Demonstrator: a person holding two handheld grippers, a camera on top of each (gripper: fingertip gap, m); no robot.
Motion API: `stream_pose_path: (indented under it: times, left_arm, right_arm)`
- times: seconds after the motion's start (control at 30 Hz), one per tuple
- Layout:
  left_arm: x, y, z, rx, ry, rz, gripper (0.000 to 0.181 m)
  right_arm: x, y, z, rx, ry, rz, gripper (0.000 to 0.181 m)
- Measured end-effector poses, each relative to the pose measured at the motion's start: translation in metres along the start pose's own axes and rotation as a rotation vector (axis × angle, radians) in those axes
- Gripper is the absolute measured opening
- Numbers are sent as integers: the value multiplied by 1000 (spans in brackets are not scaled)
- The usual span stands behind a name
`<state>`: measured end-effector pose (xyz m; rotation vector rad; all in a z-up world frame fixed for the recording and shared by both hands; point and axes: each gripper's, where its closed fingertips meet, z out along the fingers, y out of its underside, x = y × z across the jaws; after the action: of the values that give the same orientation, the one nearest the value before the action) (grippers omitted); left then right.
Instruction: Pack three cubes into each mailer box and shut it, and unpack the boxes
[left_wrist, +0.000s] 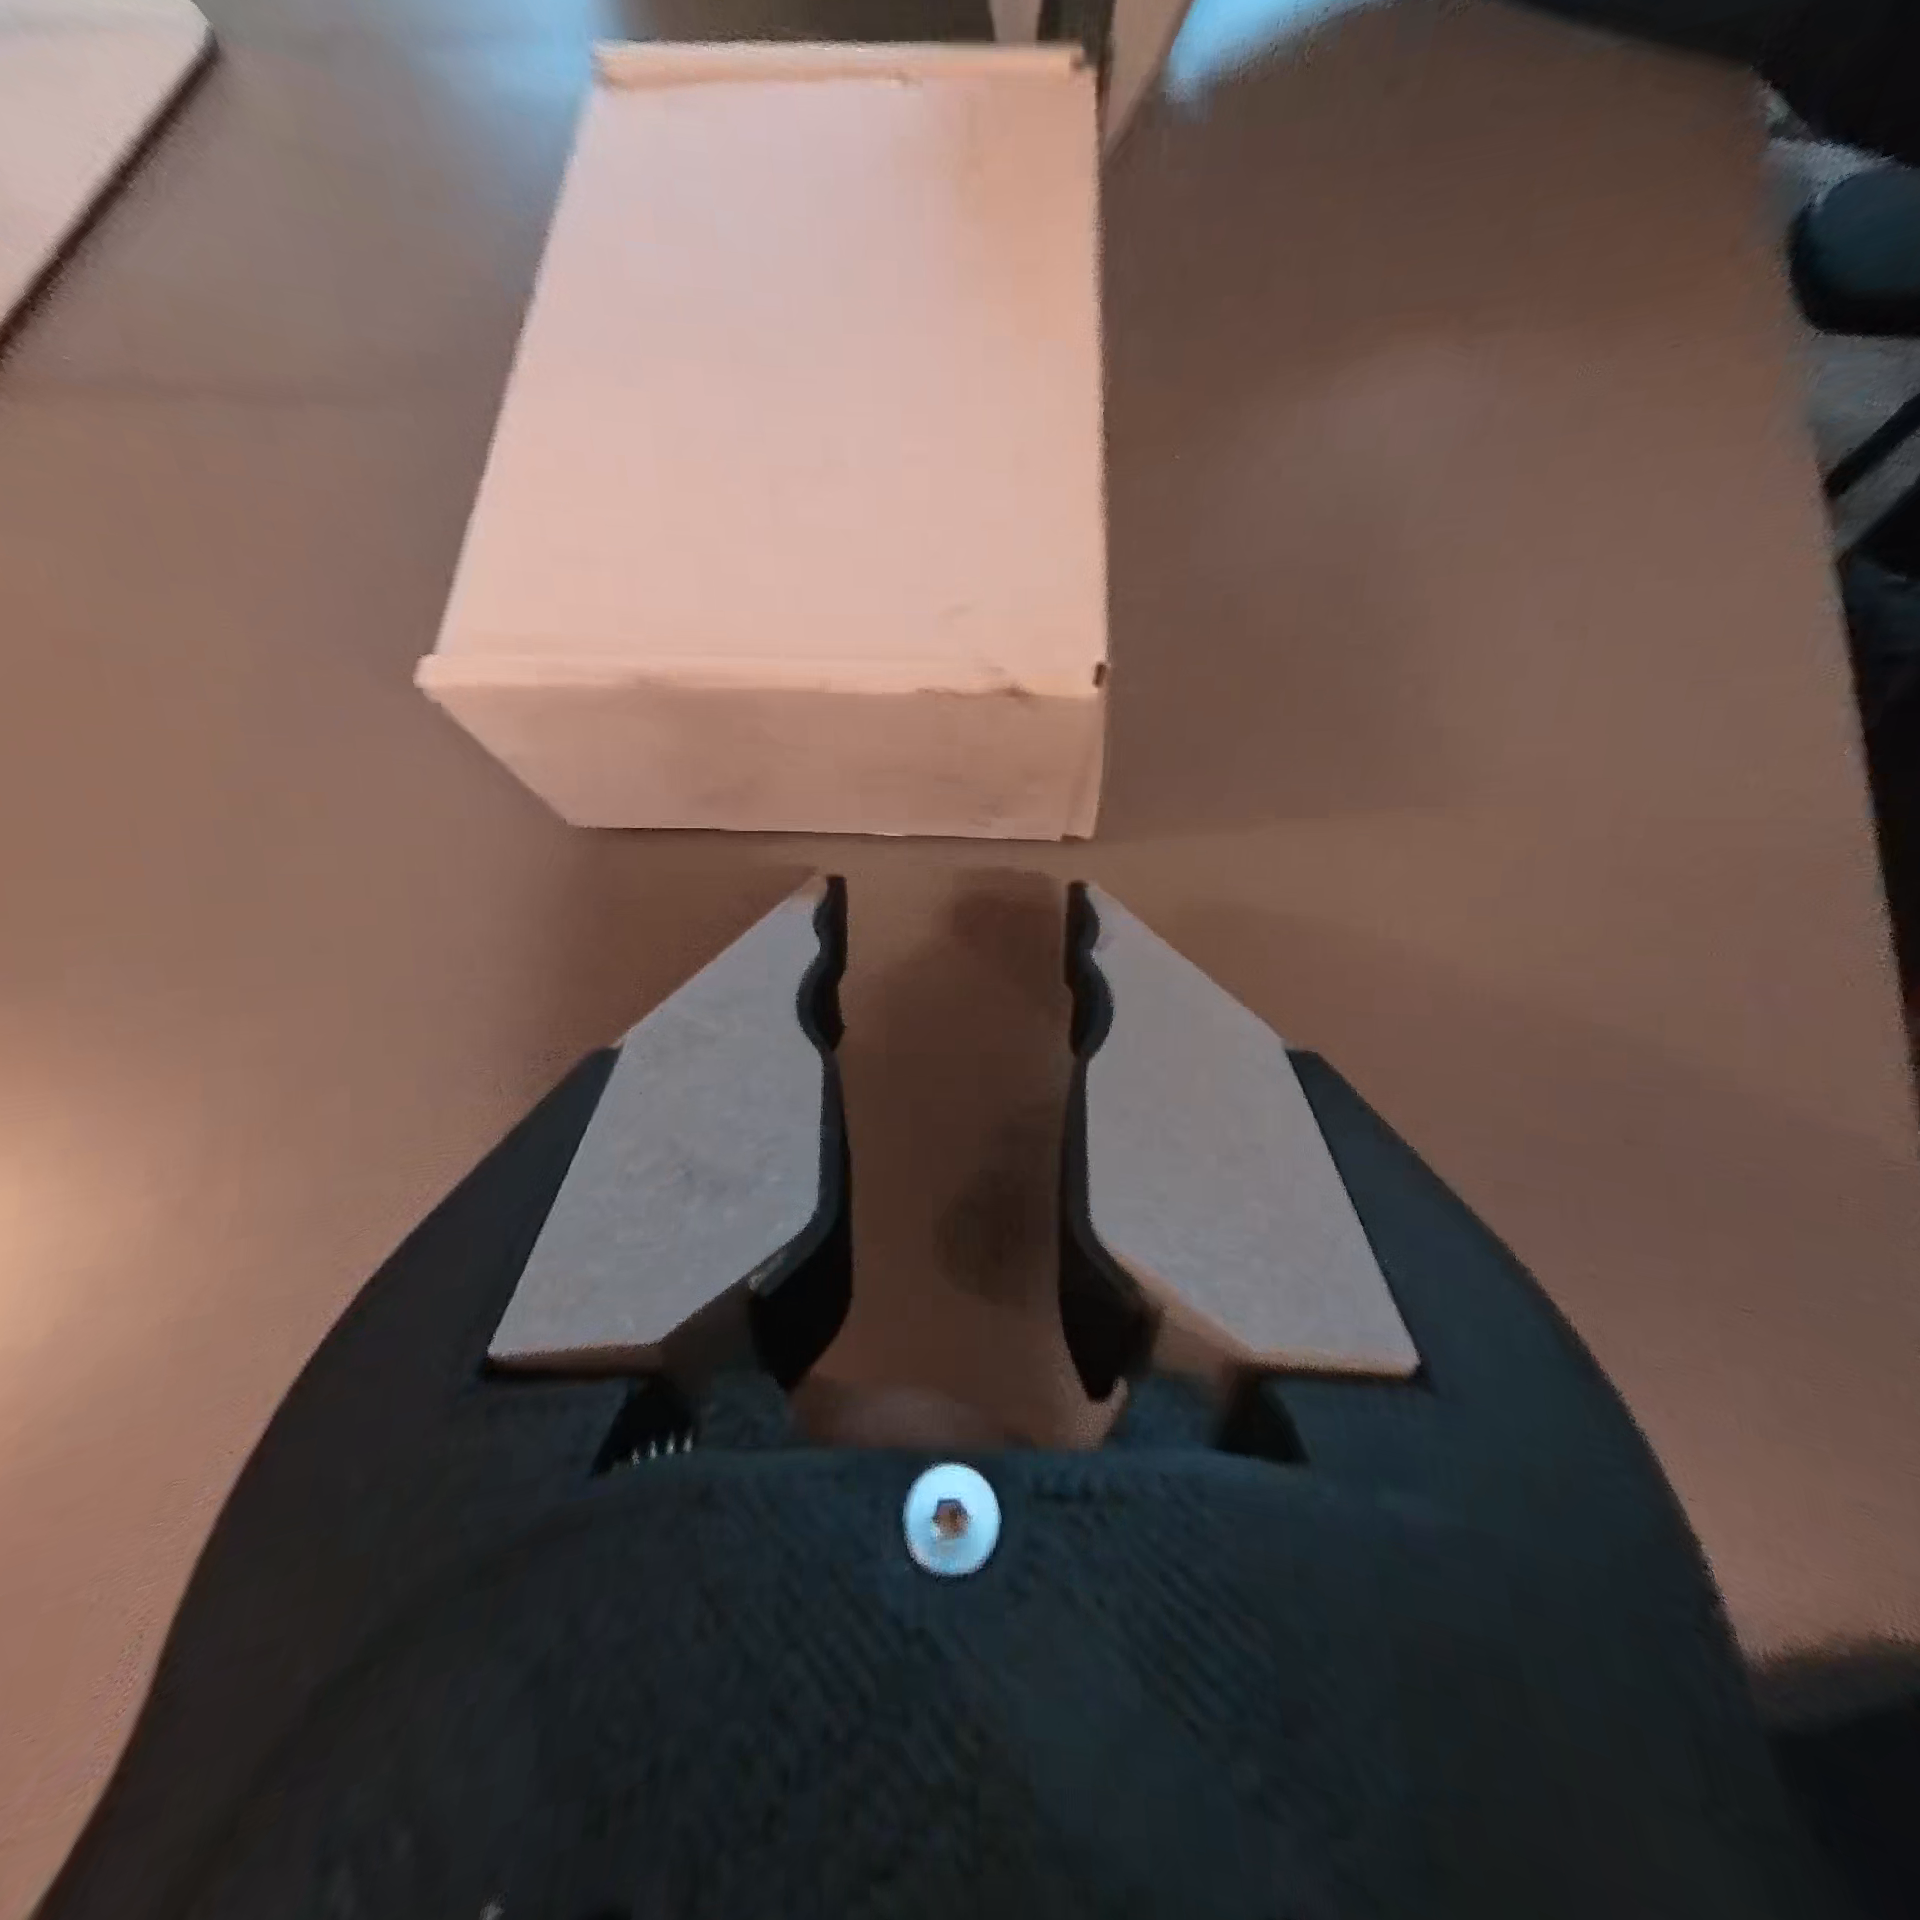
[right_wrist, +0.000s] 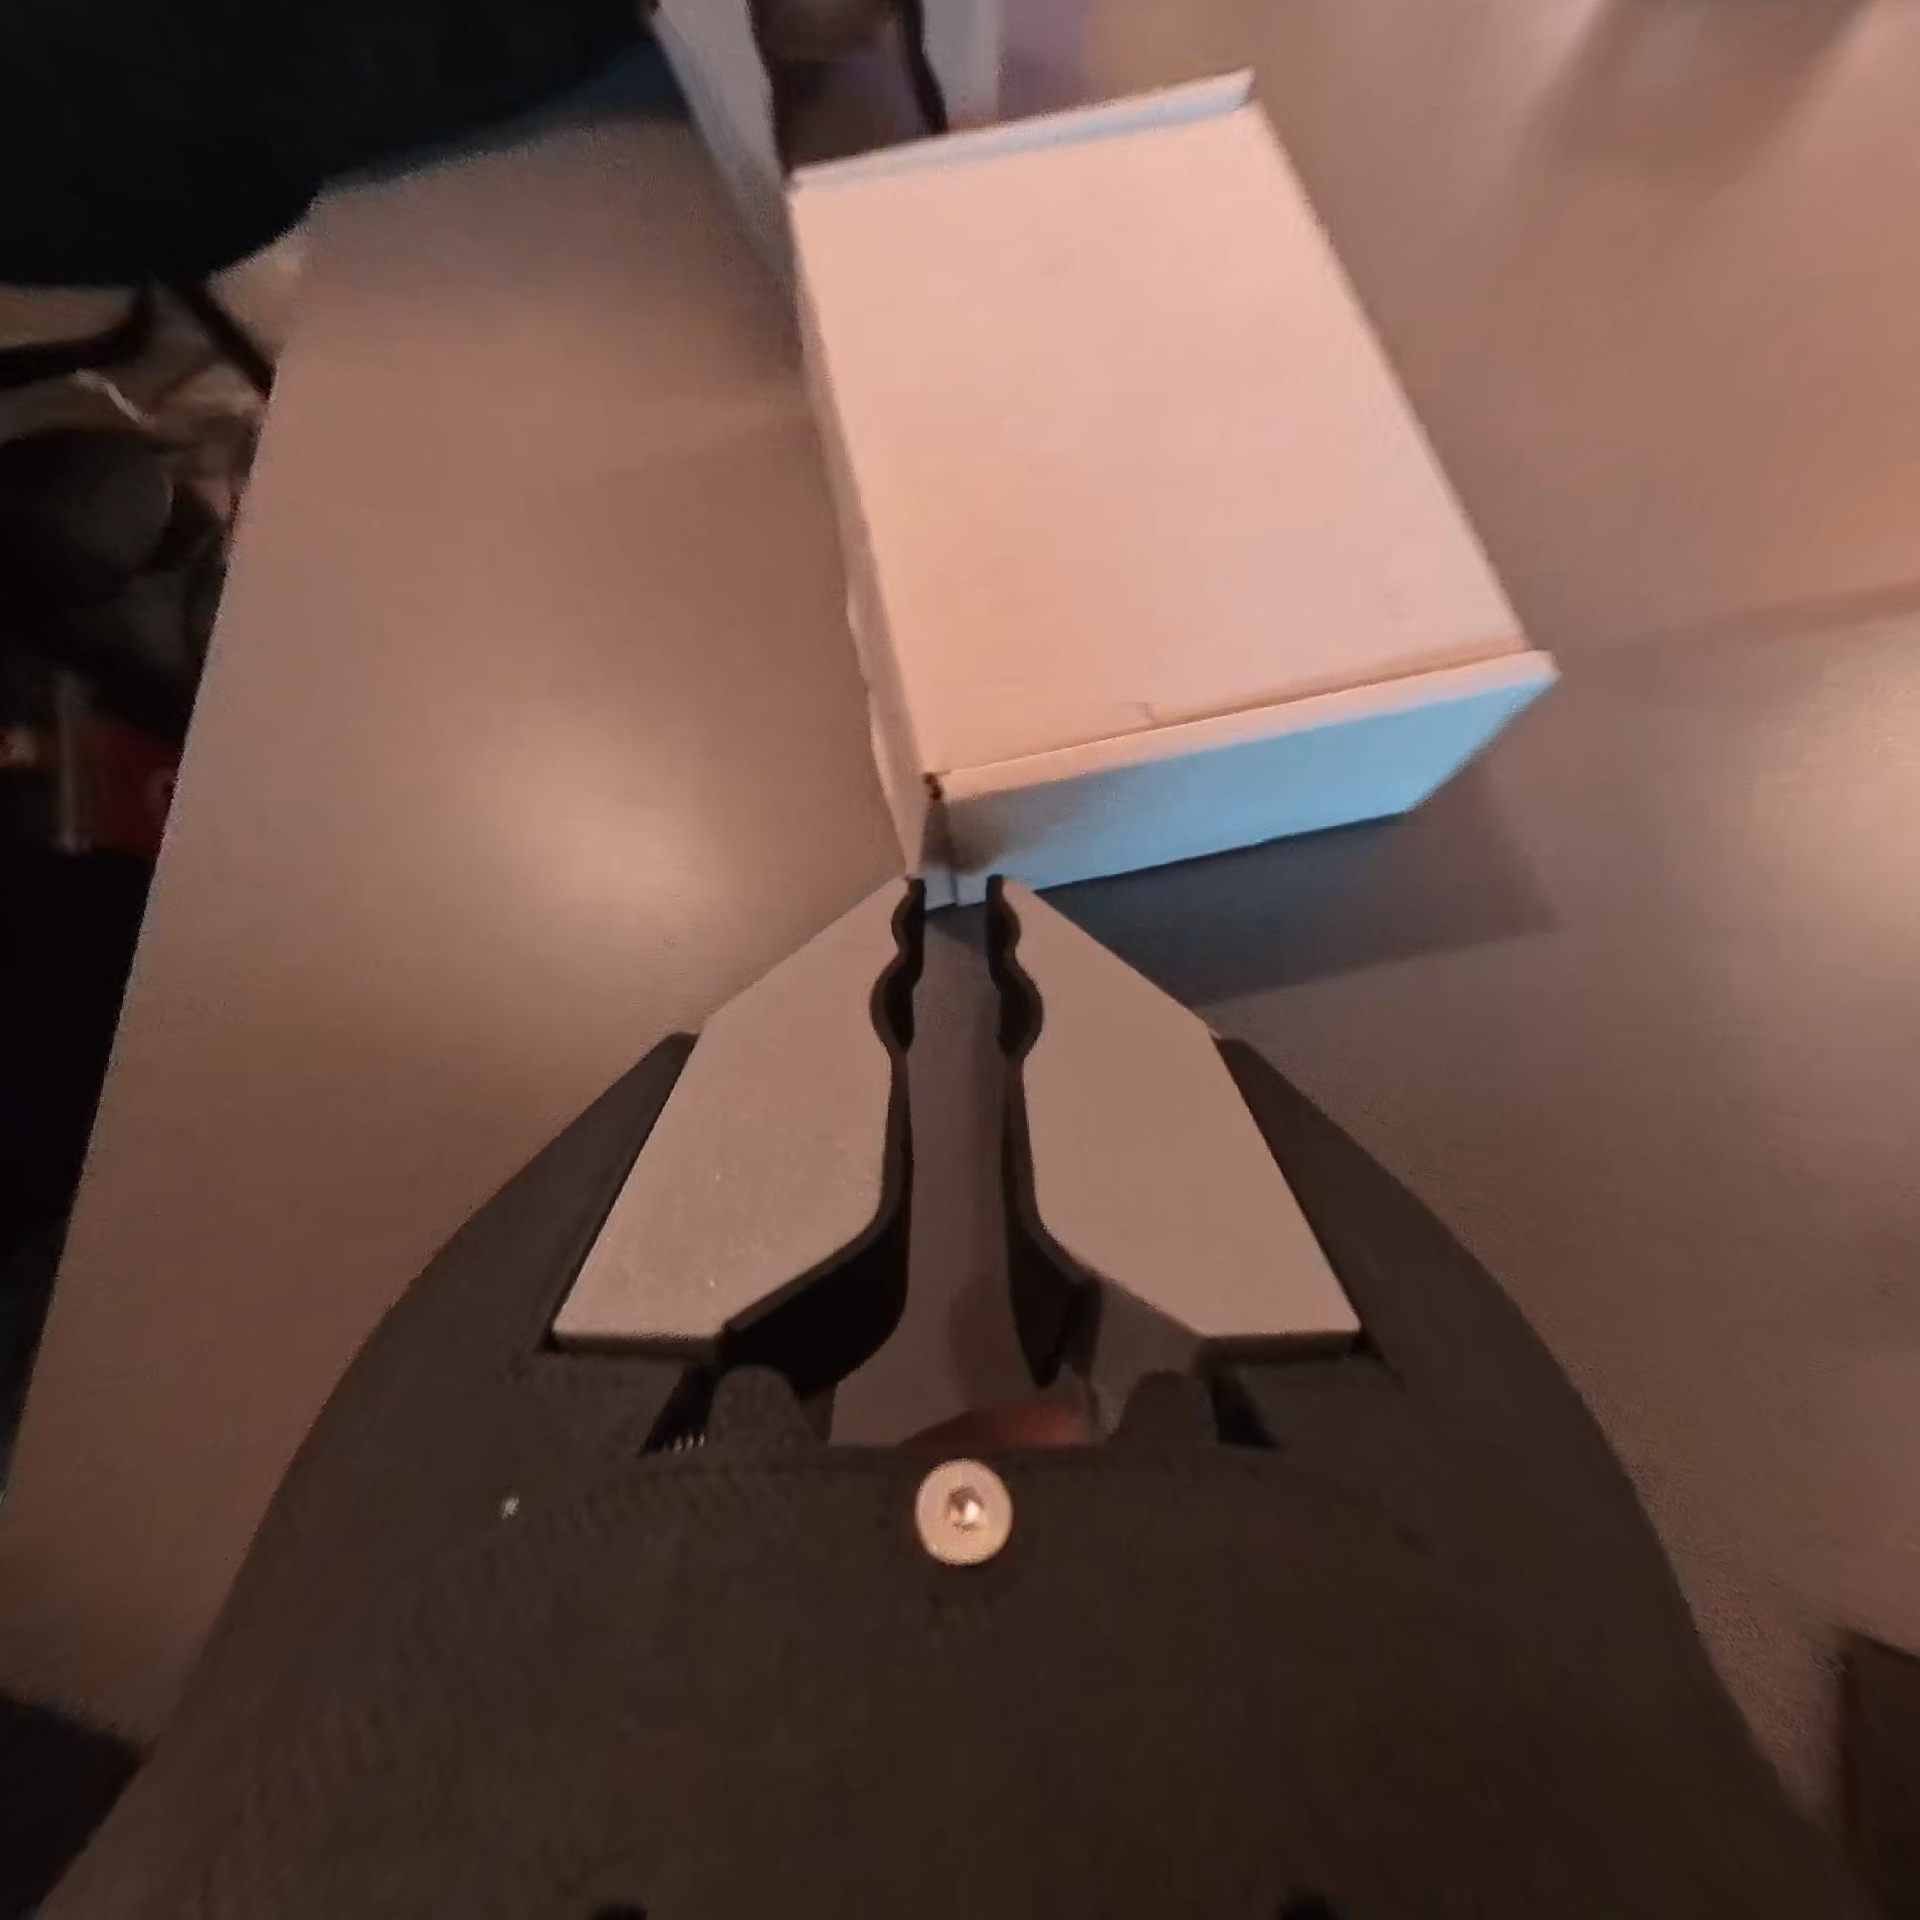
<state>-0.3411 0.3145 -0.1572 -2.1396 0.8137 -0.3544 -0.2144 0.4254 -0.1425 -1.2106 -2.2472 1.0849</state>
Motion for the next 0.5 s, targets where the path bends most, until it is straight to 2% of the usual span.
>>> stream_pose_path:
  times: [0.13,0.2,0.33,0.5]
  left_arm:
    - [-2,-1,16,-58,-46,100,28]
    - [0,-3,14,-45,-29,123,9]
    - [3,-28,-4,120,2,87,7]
    - [10,-70,-39,408,40,66,1]
  right_arm:
    - [-13,9,17,-107,-48,-28,2]
    - [-20,7,15,-89,-86,-36,0]
    - [-25,-6,1,-10,-121,-40,0]
    - [-29,-43,-31,228,-138,-50,0]
